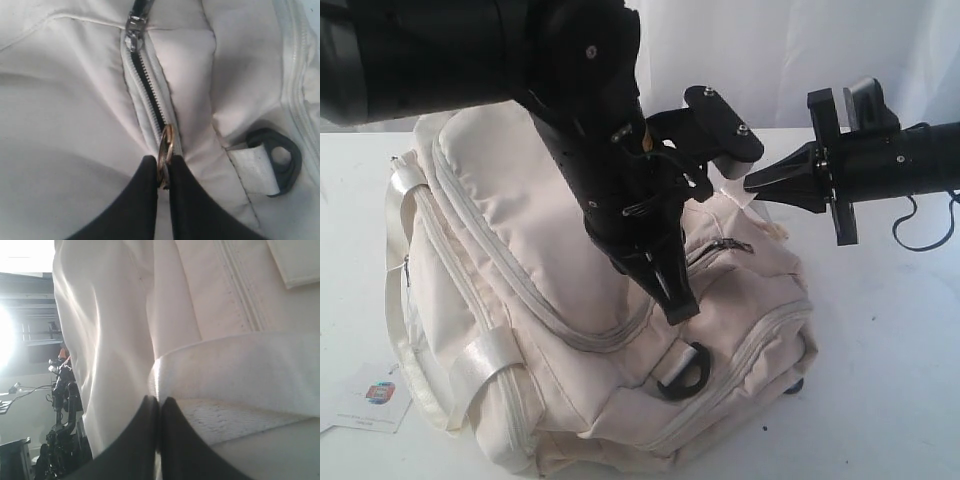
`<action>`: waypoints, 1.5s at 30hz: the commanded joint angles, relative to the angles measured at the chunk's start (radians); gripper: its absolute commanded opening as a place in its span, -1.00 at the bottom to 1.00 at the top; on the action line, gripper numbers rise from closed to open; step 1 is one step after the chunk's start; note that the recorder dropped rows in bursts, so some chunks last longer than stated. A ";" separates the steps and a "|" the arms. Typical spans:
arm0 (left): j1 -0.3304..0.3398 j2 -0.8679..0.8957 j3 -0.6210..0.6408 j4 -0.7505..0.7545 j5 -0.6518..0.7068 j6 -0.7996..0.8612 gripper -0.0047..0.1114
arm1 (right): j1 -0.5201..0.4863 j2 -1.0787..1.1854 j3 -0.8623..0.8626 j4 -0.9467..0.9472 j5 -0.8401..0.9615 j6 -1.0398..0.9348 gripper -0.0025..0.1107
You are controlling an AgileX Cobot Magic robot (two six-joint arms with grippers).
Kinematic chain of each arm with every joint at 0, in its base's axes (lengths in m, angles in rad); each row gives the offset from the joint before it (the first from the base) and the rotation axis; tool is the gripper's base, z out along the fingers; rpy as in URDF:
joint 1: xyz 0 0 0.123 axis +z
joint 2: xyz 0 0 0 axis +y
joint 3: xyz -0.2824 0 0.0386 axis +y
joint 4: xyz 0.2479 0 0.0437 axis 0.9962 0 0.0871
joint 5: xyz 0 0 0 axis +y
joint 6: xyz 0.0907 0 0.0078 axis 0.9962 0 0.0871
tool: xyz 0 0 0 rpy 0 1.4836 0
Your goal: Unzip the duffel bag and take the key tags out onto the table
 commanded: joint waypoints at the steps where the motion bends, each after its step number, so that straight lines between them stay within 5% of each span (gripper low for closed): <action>1: 0.000 -0.048 0.050 -0.028 0.103 -0.004 -0.92 | -0.045 -0.014 -0.023 0.049 -0.016 -0.015 -0.96; 8: 0.000 -0.174 0.234 -0.031 0.021 -0.046 -0.92 | -0.059 -0.014 -0.023 0.049 -0.016 -0.017 -0.96; 21: 0.000 -0.283 0.355 -0.045 0.012 -0.080 -0.92 | -0.059 -0.014 -0.023 0.049 -0.016 -0.019 -0.96; 45: 0.000 -0.375 0.393 -0.023 0.129 -0.105 -0.92 | -0.059 -0.014 -0.023 0.045 -0.016 -0.021 -0.96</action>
